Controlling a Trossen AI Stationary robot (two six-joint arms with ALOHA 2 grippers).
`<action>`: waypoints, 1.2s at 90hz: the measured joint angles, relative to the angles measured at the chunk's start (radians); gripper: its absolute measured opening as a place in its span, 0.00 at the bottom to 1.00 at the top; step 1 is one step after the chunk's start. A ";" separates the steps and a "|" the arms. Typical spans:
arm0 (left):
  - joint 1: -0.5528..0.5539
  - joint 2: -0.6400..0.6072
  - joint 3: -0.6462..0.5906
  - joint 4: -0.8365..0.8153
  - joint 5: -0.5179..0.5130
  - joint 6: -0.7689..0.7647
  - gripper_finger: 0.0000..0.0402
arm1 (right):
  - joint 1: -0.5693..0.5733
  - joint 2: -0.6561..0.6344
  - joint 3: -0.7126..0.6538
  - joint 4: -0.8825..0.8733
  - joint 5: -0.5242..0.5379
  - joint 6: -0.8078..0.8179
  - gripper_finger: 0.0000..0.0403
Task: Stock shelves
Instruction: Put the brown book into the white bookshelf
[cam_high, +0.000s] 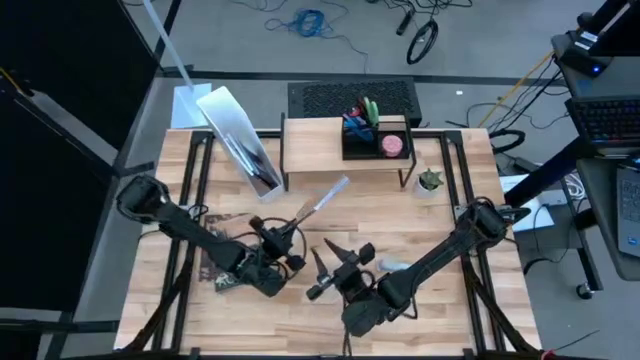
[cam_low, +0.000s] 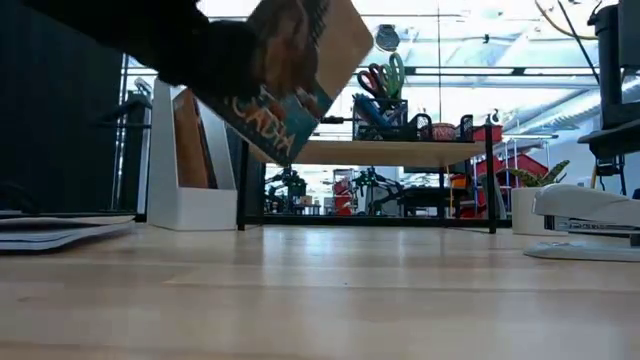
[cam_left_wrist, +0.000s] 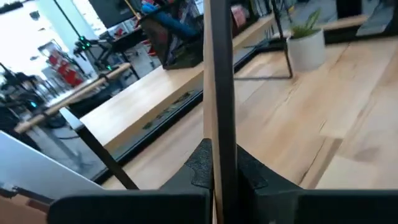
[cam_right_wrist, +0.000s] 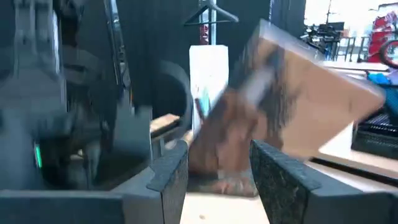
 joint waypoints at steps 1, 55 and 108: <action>0.001 0.004 0.000 0.004 -0.001 0.006 0.00 | -0.002 -0.004 0.000 0.004 0.000 -0.005 0.38; 0.040 0.035 0.000 0.043 -0.118 0.142 0.00 | -0.171 -0.075 0.000 0.020 -0.130 0.256 0.38; 0.046 0.035 0.000 0.042 -0.180 0.184 0.02 | -0.217 -0.074 0.000 -0.003 -0.084 0.295 0.38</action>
